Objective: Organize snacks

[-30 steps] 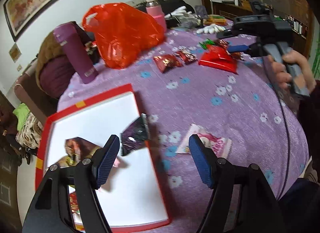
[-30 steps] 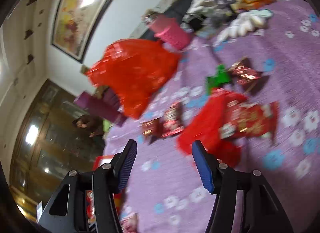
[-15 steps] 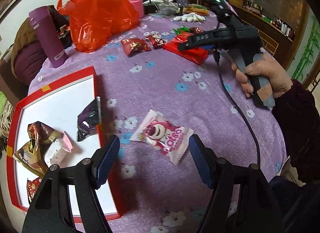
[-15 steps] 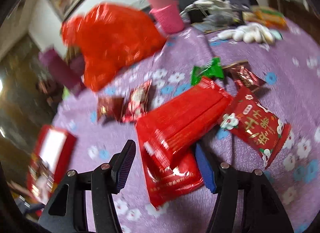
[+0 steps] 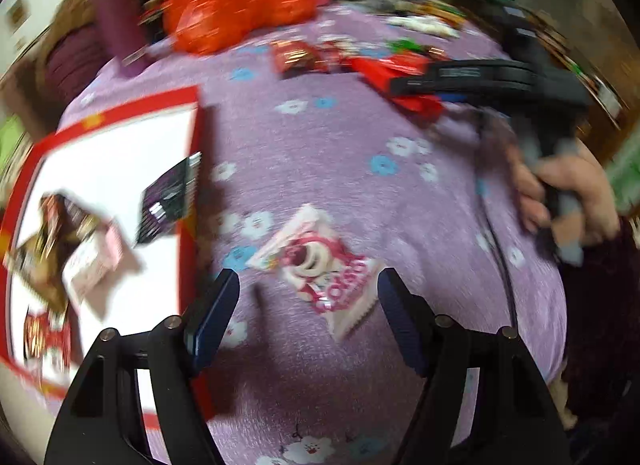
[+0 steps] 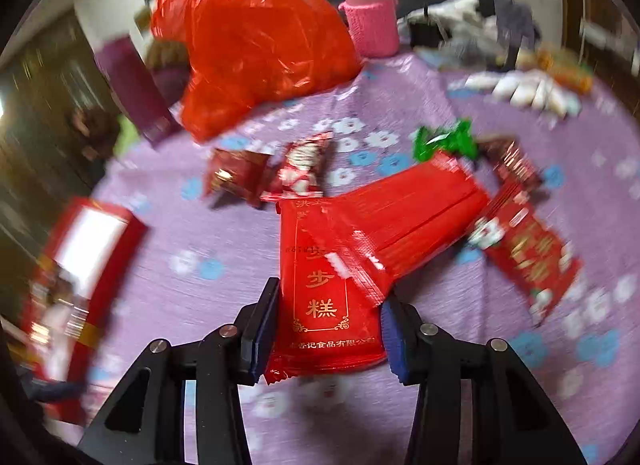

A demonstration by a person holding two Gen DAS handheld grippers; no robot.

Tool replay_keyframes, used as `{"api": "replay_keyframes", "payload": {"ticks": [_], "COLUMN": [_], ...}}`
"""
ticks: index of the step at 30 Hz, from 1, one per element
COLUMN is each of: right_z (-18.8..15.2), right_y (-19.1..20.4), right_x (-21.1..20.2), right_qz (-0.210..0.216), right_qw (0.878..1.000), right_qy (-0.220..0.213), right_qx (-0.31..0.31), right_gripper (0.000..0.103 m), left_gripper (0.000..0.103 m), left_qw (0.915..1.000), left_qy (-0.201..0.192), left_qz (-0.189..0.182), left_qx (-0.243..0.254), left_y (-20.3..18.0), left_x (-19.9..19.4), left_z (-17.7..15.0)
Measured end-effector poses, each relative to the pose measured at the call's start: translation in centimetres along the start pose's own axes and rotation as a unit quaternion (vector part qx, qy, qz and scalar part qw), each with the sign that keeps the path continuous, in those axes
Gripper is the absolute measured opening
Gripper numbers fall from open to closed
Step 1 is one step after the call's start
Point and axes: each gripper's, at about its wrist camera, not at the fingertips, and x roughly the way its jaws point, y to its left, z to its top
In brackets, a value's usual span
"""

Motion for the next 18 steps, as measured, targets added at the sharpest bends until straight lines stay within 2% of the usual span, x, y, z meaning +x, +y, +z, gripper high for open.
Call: {"api": "replay_keyframes", "payload": {"ticks": [4,8,18], "right_z": [-0.2,-0.2,-1.7], "right_y": [0.2,0.8,4.3], "right_x": [-0.1,-0.5,0.5], "right_qz": [0.072,0.105,0.019], "right_qw": [0.997,0.994,0.996], "right_qy": [0.014,0.016,0.028], "right_qx": [0.021,0.021,-0.077], "right_gripper": [0.047,0.047,0.047], "left_gripper": [0.072,0.072,0.074], "left_qw": [0.9979,0.9952,0.9898], "left_qy": [0.035,0.056,0.054], "left_qz": [0.008,-0.010,-0.009], "left_qx": [-0.054,-0.080,-0.132], "left_y": [0.1,-0.2,0.6], "left_x": [0.7,1.7,2.5], "left_z": [-0.7,-0.9,0.8]}}
